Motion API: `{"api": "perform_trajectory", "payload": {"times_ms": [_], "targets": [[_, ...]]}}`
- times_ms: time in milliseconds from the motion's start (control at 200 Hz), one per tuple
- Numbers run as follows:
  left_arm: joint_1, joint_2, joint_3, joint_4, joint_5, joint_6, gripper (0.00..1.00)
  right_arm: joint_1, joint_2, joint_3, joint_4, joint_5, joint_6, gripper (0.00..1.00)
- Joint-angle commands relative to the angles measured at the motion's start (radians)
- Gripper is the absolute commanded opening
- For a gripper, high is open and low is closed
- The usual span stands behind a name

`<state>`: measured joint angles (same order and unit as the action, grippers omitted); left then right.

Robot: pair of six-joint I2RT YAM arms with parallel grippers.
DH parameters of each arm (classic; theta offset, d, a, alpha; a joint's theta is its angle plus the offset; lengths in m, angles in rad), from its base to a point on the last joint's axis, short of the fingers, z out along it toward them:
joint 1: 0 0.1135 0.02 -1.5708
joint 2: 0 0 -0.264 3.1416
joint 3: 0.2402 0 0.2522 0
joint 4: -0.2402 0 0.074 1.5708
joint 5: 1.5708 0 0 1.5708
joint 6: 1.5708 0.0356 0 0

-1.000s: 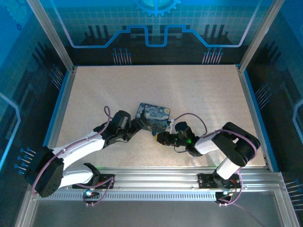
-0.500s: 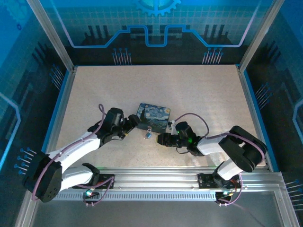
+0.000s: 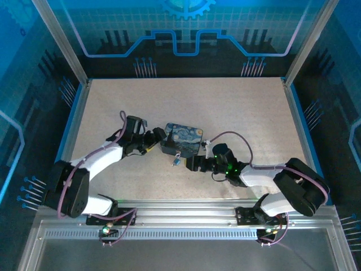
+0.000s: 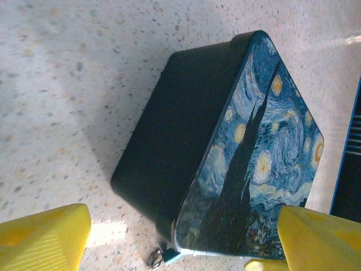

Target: Unlock the padlock with the key

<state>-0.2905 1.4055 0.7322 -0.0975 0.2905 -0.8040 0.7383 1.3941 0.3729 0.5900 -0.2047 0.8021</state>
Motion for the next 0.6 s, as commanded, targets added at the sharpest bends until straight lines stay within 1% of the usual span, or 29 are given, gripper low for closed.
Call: {"api": "perform_trajectory", "payload": {"times_ms": [0, 130, 195, 370, 590], "targets": [[0.007, 0.071, 0.051, 0.015, 0.068, 0.063, 0.88, -0.008, -0.039, 0.019, -0.048, 0.029, -0.056, 0.75], [0.005, 0.121, 0.035, 0.043, 0.073, 0.050, 0.86, -0.014, -0.072, 0.025, -0.068, 0.040, -0.079, 0.84], [0.004, 0.127, 0.009, 0.063, 0.071, 0.039, 0.83, -0.021, -0.082, 0.032, -0.083, 0.040, -0.092, 0.86], [-0.010, 0.122, -0.080, 0.113, 0.068, 0.013, 0.77, -0.043, -0.088, 0.059, -0.103, 0.022, -0.128, 0.87], [-0.049, 0.109, -0.148, 0.140, 0.057, -0.013, 0.75, -0.073, -0.061, 0.075, -0.062, -0.001, -0.152, 0.89]]}}
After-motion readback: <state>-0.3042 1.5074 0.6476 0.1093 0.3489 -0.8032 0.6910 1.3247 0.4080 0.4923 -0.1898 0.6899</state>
